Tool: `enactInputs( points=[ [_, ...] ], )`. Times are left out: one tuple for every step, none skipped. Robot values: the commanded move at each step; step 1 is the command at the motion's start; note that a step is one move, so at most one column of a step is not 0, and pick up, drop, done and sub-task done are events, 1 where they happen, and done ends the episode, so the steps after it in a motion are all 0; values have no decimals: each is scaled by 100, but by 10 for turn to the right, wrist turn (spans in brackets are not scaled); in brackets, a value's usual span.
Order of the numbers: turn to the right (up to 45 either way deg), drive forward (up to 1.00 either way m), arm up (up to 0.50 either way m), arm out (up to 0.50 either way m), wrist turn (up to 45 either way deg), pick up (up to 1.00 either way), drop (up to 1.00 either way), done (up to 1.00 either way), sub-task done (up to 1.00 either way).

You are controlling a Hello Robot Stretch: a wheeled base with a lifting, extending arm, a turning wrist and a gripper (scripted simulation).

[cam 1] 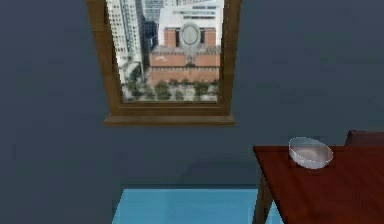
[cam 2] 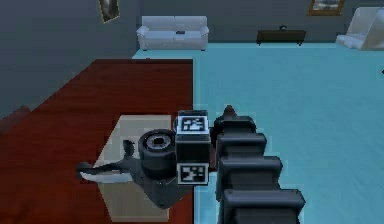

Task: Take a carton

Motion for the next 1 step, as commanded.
enactInputs(
  points=[
    [0, 0, 0, 0, 300, 0, 0, 0, 0]
  ],
)
